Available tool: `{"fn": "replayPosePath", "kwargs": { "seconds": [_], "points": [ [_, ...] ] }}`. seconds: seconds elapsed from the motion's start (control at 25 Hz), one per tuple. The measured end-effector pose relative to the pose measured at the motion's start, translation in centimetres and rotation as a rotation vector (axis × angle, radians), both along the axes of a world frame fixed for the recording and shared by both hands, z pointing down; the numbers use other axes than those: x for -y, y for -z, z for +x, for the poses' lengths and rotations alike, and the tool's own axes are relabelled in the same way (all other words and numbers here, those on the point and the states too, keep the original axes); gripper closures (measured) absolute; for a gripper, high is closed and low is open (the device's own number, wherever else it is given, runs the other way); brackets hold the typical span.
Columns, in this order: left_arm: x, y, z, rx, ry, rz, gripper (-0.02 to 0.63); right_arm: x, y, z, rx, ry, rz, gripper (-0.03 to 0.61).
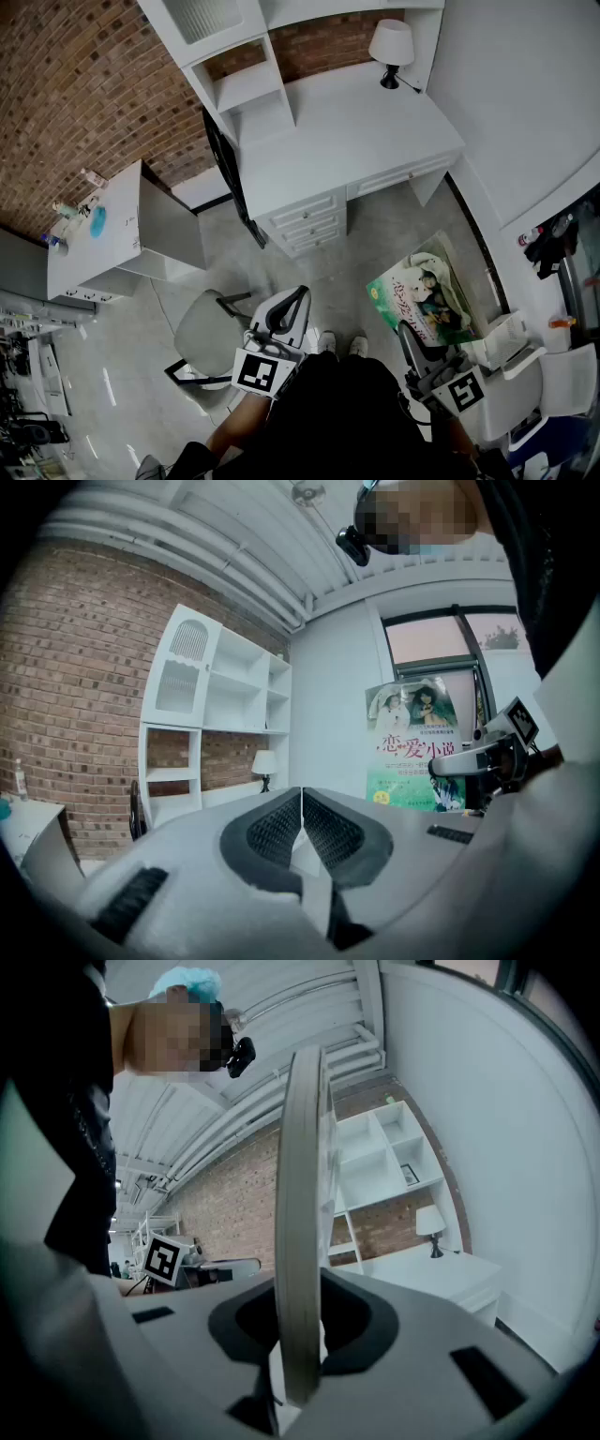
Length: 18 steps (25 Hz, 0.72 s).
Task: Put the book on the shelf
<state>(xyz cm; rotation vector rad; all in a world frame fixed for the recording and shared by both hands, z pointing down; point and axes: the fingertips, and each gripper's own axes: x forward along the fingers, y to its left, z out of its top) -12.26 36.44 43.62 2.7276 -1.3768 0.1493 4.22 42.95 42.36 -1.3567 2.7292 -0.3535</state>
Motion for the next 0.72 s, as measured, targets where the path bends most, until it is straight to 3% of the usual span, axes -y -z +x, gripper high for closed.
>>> {"fn": "replayPosePath", "kwargs": {
  "seconds": [0.36,0.72],
  "points": [
    [1.1,0.3,3.0,0.008,0.031,0.022,0.597,1.5,-0.2,3.2,-0.008,0.036,0.041,0.502],
    [2.5,0.1,3.5,0.008,0.083,0.03,0.597,3.9,-0.6,5.2,0.022,0.045,0.027,0.5]
  ]
}}
